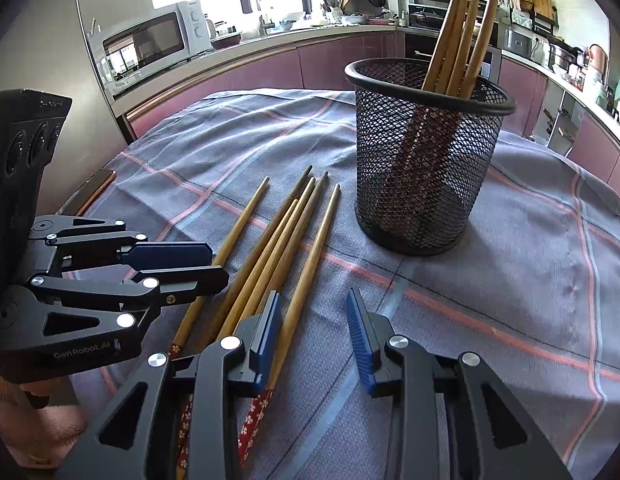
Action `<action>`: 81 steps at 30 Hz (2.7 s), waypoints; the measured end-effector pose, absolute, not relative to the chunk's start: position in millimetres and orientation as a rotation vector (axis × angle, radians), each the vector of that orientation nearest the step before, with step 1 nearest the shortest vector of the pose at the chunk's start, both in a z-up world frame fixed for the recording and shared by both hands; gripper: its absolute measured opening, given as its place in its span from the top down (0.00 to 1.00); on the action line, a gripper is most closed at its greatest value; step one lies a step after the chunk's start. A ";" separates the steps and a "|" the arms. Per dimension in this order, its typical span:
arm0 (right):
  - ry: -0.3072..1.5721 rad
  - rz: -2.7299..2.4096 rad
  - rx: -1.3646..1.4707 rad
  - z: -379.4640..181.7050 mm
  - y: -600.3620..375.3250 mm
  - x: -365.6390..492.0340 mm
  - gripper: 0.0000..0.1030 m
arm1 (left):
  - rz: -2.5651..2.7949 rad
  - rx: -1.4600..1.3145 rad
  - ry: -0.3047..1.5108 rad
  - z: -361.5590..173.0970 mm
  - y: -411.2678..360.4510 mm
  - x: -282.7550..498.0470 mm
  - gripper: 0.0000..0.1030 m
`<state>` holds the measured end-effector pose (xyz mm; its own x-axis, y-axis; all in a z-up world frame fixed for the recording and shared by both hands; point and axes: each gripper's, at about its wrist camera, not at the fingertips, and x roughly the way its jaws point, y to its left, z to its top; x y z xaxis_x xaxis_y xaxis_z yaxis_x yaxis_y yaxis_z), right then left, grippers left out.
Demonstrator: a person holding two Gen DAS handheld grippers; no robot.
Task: Organize utensils
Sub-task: 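Close the left tool on one bamboo chopstick while the right tool grasps another, then lift the left tool's upright chopstick into the black mesh cup while the right tool does likewise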
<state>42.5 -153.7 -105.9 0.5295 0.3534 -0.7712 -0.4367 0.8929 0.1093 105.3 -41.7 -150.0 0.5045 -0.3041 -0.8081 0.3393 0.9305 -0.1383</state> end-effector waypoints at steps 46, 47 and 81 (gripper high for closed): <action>0.835 0.591 0.135 -72.0 -189.2 37.7 0.95 | -0.370 -0.101 0.928 -124.6 -21.6 100.8 0.93; 0.826 0.592 0.137 -69.5 -190.1 36.9 0.95 | -0.376 -0.107 0.922 -121.7 -20.9 99.9 0.93; 0.574 0.563 0.199 2.6 -227.4 31.9 0.95 | -0.568 -0.200 0.679 -16.3 -24.5 92.3 0.93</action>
